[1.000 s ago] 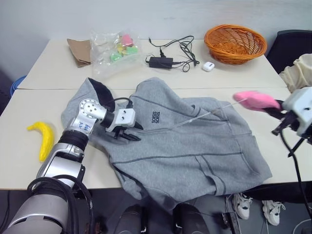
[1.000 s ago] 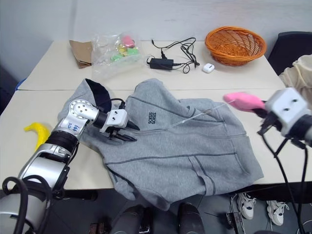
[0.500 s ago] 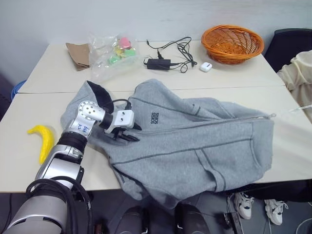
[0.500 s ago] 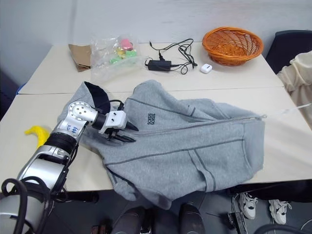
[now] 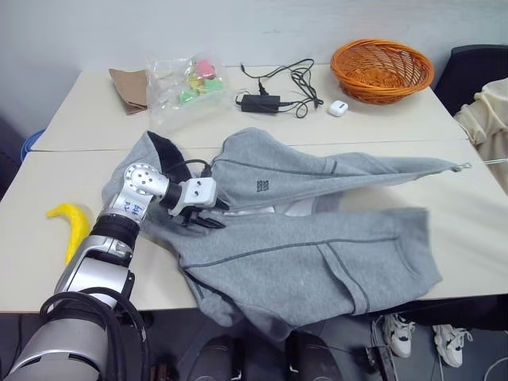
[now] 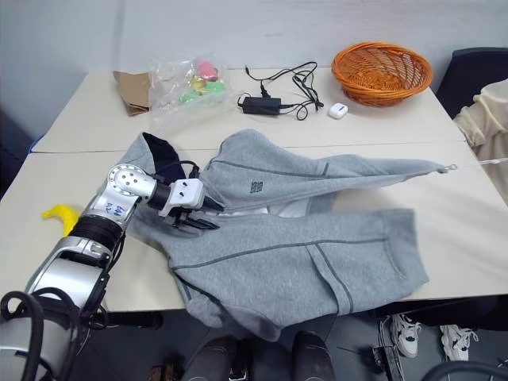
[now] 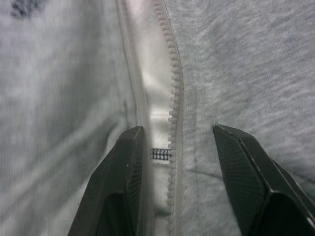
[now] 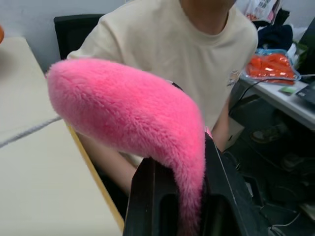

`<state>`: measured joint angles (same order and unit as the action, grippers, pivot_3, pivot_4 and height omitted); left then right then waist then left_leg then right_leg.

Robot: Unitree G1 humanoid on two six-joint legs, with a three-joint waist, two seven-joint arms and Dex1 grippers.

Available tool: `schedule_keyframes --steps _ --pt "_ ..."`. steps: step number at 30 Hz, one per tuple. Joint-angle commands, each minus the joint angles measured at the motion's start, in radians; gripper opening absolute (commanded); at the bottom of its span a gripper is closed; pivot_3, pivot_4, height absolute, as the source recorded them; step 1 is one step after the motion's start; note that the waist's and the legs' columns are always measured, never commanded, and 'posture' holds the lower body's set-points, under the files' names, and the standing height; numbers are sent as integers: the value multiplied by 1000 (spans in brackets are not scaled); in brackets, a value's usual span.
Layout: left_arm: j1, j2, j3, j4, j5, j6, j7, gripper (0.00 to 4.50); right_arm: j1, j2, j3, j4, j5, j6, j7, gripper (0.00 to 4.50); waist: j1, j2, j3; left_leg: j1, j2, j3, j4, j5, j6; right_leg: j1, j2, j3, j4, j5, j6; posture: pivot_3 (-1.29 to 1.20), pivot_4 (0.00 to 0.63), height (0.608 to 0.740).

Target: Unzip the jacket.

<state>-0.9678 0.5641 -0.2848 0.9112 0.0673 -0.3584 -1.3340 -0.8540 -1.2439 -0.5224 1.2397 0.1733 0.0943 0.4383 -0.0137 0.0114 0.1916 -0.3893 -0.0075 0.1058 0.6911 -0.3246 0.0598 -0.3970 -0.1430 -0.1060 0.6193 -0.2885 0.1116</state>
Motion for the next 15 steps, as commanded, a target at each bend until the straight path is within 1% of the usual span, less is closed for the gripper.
schedule_keyframes --steps 1,3,4,5,7,8,10,11,12,13,15 --pt "29 14 3 -4 20 29 2 2347 -21 36 54 -78 3 -27 119 17 -5 0 0 0 0 0 0 0 0 0 0 0 0 0 0 0 150 740" --pt "36 7 18 -29 -6 65 -17 2347 -6 81 104 -140 7 -7 239 16 -14 0 0 1 0 0 0 0 0 1 1 -1 0 0 0 0 150 740" --pt "39 3 32 -52 -31 105 -38 2347 23 111 133 -201 16 20 316 16 -15 0 0 1 0 0 0 0 0 1 1 -2 1 0 1 0 150 740" --pt "43 0 51 -86 -63 165 -61 2347 72 145 161 -309 47 74 395 16 -15 0 0 1 0 0 0 0 0 1 2 -2 3 0 1 0 150 740" --pt "52 3 86 -160 -122 284 -101 2347 168 188 200 -500 93 169 501 16 -14 0 0 0 2 0 0 0 0 0 6 -3 3 0 1 0 150 740" --pt "57 7 98 -195 -145 334 -115 2347 208 197 211 -574 106 206 526 738 -13 0 0 -2 2 0 0 0 0 -1 10 -3 3 0 1 0 150 740" --pt "68 31 128 -281 -203 465 -150 2692 314 197 230 -756 134 291 573 1304 1 1 0 -5 2 -1 1 0 0 -3 10 -4 3 0 1 0 150 740" --pt "75 51 149 -330 -236 534 -163 2910 371 187 235 -837 144 320 597 1699 9 1 0 -9 2 -1 2 0 0 -7 10 -4 3 0 1 0 150 740" --pt "82 65 164 -370 -260 587 -169 3187 413 180 235 -897 151 343 611 1998 14 1 0 -16 2 -2 6 0 1 -14 10 -4 5 0 1 0 150 740" --pt "93 90 190 -421 -293 655 -171 3460 472 160 221 -959 162 356 648 2323 19 1 0 -19 2 -2 7 0 1 -16 11 -6 7 0 1 0 150 740" --pt "118 142 236 -509 -347 761 -166 4050 567 121 178 -1047 184 379 709 2998 27 1 0 -19 1 -3 8 0 1 -15 11 -8 6 1 1 0 150 740"
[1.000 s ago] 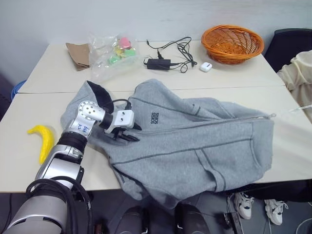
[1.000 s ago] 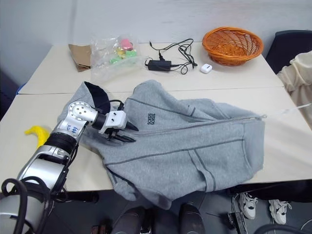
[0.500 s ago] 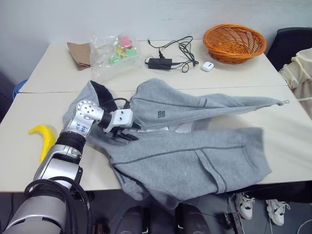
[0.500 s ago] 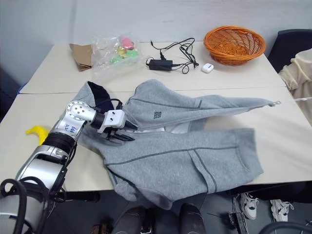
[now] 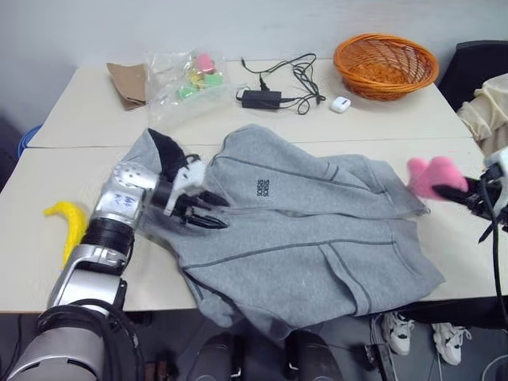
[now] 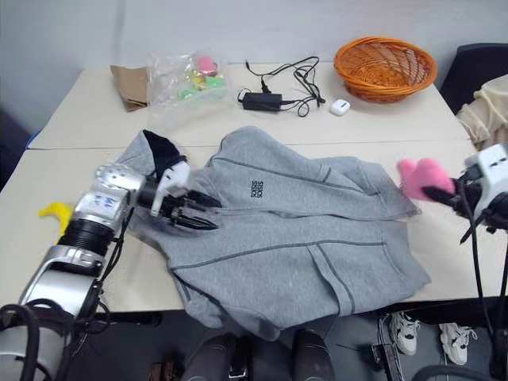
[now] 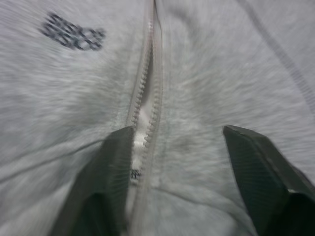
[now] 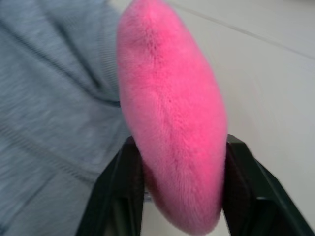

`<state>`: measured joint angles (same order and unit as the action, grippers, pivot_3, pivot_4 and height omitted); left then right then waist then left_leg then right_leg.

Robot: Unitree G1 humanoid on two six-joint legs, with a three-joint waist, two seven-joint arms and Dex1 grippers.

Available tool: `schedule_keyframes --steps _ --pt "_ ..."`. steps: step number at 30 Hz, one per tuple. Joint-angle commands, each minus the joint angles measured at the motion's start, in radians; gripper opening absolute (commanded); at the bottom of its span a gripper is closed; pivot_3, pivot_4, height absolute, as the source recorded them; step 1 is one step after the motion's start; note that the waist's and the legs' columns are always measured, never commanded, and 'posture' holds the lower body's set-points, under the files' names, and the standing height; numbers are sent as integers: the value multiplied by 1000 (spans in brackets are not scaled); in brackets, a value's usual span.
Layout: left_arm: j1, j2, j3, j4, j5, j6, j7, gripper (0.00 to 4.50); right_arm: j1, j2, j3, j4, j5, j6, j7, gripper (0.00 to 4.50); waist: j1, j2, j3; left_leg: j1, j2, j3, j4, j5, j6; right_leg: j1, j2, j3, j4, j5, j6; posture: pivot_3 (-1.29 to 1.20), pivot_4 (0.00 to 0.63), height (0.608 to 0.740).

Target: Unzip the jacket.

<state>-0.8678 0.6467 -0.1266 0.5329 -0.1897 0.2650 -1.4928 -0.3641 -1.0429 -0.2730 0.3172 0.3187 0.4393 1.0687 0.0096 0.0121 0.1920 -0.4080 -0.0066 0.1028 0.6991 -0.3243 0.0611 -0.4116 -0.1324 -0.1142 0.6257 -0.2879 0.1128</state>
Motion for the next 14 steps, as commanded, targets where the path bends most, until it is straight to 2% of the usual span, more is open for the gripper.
schedule_keyframes --steps 1,2,5,9,14 --pt "31 83 98 -170 -113 182 -4 4291 117 -99 -92 -156 49 43 104 3216 7 0 0 0 0 0 0 0 0 1 0 0 0 0 1 0 150 740" --pt "56 121 125 -225 -142 235 -6 4500 164 -122 -126 -190 68 61 141 3614 8 0 0 1 0 0 0 0 1 1 0 1 0 1 1 0 150 740" --pt "162 253 213 -364 -209 335 -18 4500 313 -175 -255 -283 113 92 272 4478 4 0 0 4 0 0 0 0 1 3 0 3 0 1 2 0 150 740" --pt "364 434 361 -503 -274 406 -40 4500 470 -195 -442 -345 132 95 412 4478 -2 -2 0 5 2 -1 -1 -1 -1 5 -1 8 -2 1 1 0 150 740" --pt "590 527 549 -568 -301 400 -9 4500 521 -197 -573 -351 159 150 470 4478 -11 -2 0 7 2 -2 -2 -2 -2 6 -8 8 -5 0 -1 0 150 740"
